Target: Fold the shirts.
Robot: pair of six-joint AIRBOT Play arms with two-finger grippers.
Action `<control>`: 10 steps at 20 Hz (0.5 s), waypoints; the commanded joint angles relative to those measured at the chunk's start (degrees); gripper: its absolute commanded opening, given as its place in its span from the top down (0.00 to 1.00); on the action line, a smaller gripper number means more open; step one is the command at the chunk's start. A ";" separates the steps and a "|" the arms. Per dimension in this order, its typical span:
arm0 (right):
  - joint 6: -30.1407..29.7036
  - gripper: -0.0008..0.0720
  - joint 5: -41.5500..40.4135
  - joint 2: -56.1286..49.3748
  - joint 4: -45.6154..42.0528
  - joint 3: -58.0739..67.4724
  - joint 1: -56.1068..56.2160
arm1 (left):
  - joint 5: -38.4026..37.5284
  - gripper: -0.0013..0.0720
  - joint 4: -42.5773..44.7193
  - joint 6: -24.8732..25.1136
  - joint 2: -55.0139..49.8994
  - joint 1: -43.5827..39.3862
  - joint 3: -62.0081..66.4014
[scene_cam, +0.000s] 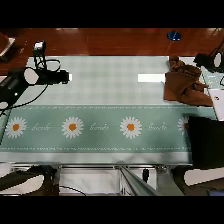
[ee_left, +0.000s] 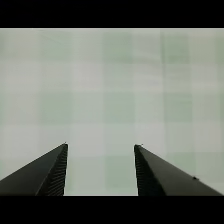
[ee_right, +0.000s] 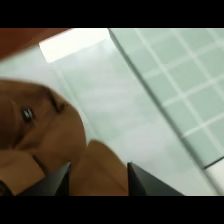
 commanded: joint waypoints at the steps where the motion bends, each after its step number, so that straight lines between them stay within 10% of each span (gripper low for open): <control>1: -8.09 0.43 10.54 -8.70 12.13 4.44 -3.13 | 0.59 0.29 0.00 -0.02 -0.98 -0.92 0.02; 6: -14.25 0.49 15.34 -12.35 20.57 4.44 -3.48 | -1.18 0.29 0.02 0.00 -1.46 -2.29 0.00; 9: -22.10 0.94 19.06 -12.26 28.37 4.44 -3.48 | -3.15 0.29 0.02 0.02 -1.40 -2.29 0.07; 10: -25.46 0.95 20.61 -11.85 31.36 4.46 -3.48 | -5.57 0.29 0.09 1.68 -1.33 -2.12 0.48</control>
